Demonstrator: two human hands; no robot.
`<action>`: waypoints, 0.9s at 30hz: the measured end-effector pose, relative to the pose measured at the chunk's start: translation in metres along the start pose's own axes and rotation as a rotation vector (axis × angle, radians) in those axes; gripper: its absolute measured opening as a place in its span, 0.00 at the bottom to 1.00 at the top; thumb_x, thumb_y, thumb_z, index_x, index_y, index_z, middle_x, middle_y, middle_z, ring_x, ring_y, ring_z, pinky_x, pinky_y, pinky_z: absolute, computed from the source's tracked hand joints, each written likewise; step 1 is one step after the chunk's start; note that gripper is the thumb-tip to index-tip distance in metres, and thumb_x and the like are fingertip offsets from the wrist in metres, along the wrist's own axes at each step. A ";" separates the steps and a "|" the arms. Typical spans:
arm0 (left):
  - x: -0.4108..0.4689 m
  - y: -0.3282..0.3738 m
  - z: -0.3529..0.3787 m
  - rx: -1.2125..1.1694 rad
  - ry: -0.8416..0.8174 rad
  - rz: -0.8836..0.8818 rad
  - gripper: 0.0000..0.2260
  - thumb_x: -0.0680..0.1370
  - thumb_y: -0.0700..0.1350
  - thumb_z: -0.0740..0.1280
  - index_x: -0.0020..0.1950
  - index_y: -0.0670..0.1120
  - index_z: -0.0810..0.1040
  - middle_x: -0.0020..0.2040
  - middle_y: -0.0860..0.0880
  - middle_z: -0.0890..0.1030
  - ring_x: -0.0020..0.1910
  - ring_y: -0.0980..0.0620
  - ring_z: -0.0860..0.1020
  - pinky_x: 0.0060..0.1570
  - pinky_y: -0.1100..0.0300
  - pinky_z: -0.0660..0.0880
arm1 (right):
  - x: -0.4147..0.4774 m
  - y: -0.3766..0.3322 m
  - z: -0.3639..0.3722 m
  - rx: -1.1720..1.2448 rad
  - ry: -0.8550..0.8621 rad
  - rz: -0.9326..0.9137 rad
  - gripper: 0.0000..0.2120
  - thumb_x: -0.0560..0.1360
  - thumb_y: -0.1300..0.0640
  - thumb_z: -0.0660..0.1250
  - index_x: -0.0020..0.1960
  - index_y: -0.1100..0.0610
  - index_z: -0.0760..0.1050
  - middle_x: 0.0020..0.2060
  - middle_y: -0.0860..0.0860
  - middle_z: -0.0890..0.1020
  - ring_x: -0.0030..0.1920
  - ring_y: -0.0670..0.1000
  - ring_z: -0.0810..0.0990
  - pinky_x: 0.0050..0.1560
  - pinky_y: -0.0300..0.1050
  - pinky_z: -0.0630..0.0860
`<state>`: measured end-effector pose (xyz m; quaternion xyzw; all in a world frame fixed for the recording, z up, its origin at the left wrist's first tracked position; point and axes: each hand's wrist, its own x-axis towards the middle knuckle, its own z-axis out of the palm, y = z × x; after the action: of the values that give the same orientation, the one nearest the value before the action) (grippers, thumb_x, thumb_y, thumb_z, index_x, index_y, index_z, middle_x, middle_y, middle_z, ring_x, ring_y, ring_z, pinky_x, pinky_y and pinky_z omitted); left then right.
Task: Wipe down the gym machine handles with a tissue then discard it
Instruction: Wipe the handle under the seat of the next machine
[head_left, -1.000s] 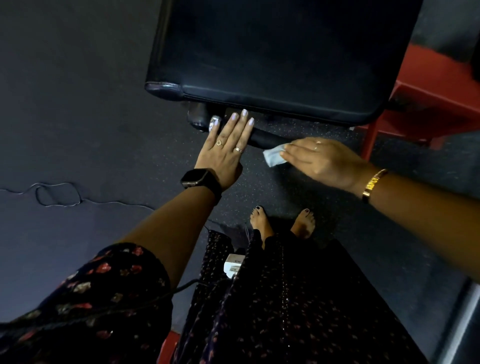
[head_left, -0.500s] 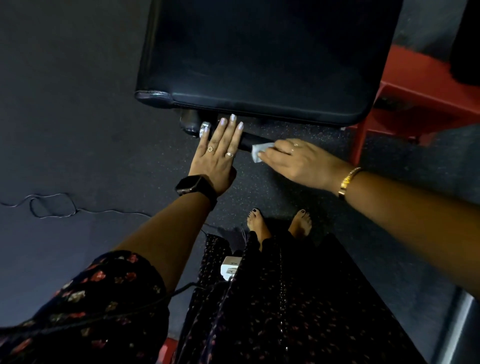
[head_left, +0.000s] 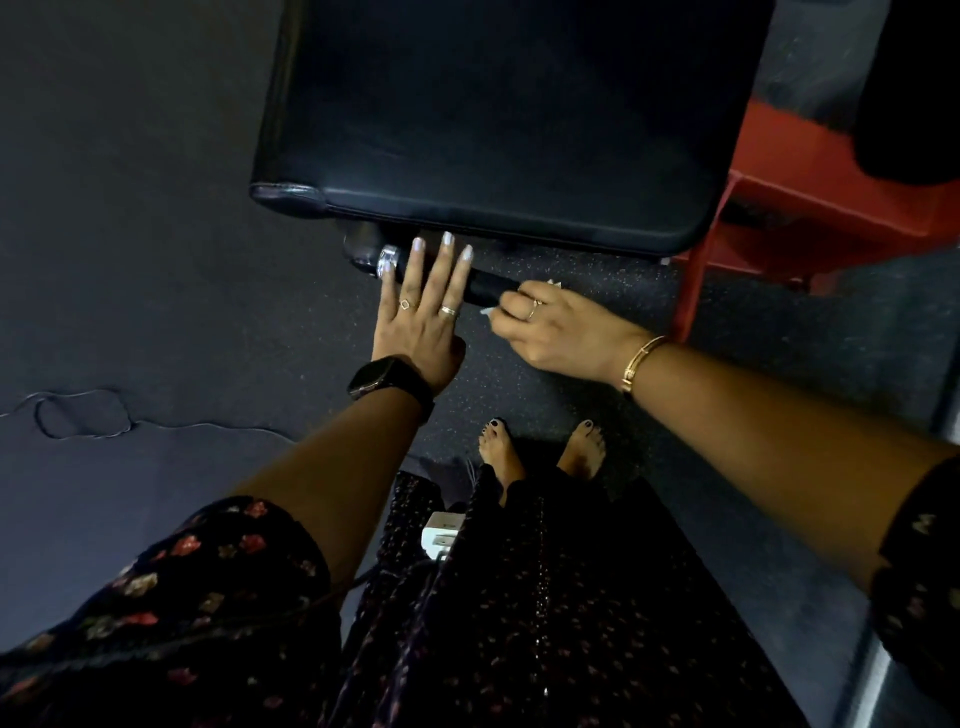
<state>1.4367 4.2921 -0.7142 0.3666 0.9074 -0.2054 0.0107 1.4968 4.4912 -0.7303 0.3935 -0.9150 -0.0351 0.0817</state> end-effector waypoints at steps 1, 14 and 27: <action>0.001 0.003 -0.002 -0.025 0.001 0.022 0.42 0.70 0.49 0.54 0.77 0.47 0.30 0.78 0.46 0.45 0.77 0.43 0.46 0.73 0.43 0.42 | -0.004 0.000 -0.001 -0.020 -0.018 -0.007 0.10 0.76 0.67 0.62 0.55 0.66 0.77 0.52 0.53 0.75 0.52 0.56 0.73 0.55 0.50 0.73; 0.033 0.035 -0.031 -0.080 -0.080 0.203 0.43 0.74 0.52 0.65 0.79 0.53 0.38 0.80 0.47 0.43 0.79 0.44 0.44 0.73 0.42 0.39 | -0.060 0.001 0.003 0.123 -0.031 0.130 0.17 0.76 0.65 0.57 0.61 0.63 0.77 0.54 0.51 0.75 0.52 0.56 0.73 0.49 0.51 0.78; 0.035 0.037 -0.036 -0.083 -0.170 0.279 0.42 0.77 0.52 0.59 0.75 0.49 0.28 0.78 0.49 0.34 0.75 0.50 0.31 0.70 0.45 0.30 | -0.081 -0.055 0.003 0.547 0.249 1.439 0.25 0.70 0.72 0.59 0.67 0.64 0.73 0.48 0.60 0.75 0.48 0.62 0.72 0.58 0.52 0.73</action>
<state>1.4406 4.3527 -0.7001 0.4693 0.8513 -0.1947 0.1311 1.5906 4.5118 -0.7506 -0.2896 -0.9055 0.2978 0.0866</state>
